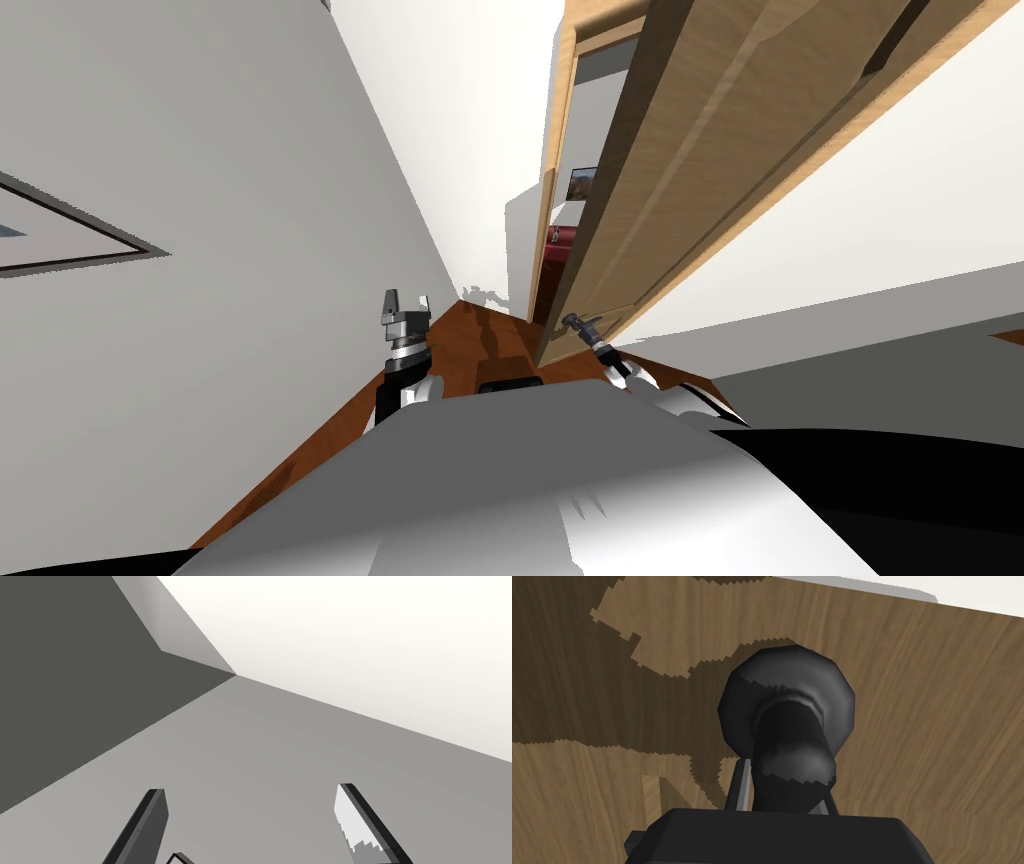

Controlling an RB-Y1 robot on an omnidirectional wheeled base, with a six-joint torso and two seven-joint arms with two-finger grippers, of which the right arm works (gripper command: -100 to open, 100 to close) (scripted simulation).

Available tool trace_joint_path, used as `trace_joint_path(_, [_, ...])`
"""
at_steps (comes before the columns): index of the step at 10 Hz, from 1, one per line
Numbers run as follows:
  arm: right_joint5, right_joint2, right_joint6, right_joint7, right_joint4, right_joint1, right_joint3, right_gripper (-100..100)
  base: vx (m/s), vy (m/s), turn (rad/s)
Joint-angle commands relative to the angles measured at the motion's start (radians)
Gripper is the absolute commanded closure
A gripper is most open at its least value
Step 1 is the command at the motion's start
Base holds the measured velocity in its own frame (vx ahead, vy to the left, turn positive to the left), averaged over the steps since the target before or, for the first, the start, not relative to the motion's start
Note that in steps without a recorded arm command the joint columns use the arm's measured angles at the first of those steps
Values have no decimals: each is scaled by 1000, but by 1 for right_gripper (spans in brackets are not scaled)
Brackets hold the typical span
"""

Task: Pull the door open

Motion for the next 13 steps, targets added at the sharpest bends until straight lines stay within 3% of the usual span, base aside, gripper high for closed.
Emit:
trace_joint_path(1, [1,-7,-20,-5,8,7,2,100,-139,-61,170])
trace_joint_path(5, [3,-16,-44,-11,17,15,4,100,-147,-80,114])
trace_joint_path(11, [7,-42,-119,-30,46,42,12,100,-194,-108,177])
trace_joint_path(13, [9,-37,-118,-30,44,42,15,100,-75,-40,12])
